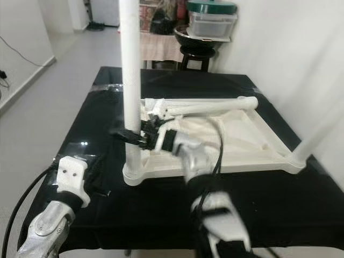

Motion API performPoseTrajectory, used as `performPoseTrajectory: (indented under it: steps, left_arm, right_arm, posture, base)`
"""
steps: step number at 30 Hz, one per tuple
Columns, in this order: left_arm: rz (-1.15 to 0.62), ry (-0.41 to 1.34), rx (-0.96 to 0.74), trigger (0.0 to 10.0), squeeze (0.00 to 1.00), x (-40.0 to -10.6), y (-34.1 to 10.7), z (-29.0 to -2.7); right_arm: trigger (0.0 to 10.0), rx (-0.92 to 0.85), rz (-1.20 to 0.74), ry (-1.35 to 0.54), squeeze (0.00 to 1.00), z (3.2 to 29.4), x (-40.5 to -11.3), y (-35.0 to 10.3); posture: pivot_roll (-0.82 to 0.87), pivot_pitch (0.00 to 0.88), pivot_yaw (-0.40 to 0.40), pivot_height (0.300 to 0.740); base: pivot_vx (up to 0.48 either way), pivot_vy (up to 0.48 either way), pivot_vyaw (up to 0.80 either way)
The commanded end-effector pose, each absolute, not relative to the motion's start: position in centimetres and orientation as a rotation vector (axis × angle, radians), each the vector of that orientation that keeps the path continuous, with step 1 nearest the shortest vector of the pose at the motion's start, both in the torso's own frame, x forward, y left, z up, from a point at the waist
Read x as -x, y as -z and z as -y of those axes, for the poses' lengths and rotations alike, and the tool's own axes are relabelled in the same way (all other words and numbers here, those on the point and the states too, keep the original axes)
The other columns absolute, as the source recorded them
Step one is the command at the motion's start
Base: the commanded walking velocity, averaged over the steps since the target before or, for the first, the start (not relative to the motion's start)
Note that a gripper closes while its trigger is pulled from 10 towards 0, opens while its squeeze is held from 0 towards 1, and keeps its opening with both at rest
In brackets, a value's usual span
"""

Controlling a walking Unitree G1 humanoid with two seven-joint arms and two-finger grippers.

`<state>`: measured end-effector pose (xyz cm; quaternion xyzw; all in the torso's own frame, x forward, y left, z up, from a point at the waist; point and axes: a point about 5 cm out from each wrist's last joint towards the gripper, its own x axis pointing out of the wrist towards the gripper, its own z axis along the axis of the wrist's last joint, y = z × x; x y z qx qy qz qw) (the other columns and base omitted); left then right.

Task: Building children table

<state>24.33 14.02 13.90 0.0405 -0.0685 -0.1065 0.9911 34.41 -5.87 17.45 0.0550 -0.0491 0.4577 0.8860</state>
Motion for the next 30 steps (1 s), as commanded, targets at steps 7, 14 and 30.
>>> performPoseTrajectory:
  steps: [7,14,30]
  left_arm:
    - [0.135,0.225,-0.081,10.0,0.0,-24.7,-14.1,-14.2]
    - [0.141,0.205,-0.079,10.0,0.0,-24.4,-14.1,-14.3]
    - [0.136,0.212,-0.078,10.0,0.0,-24.2,-14.0,-14.1]
  right_arm:
    - [0.0,0.156,0.021,-0.818,0.0,5.8,-34.0,-15.0]
    - [10.0,-0.02,-0.059,-0.813,0.0,6.1,-34.2,-15.3]
    - [10.0,0.032,0.012,-1.482,0.0,6.7,-35.6,-20.4]
  posture:
    - [-0.01,0.0,-0.06,0.74]
    - [0.01,0.0,-0.083,0.74]
    - [0.08,0.0,-0.116,0.74]
  base:
    - [0.0,0.0,0.0]
    - [0.0,0.0,0.0]
    - [0.0,0.0,0.0]
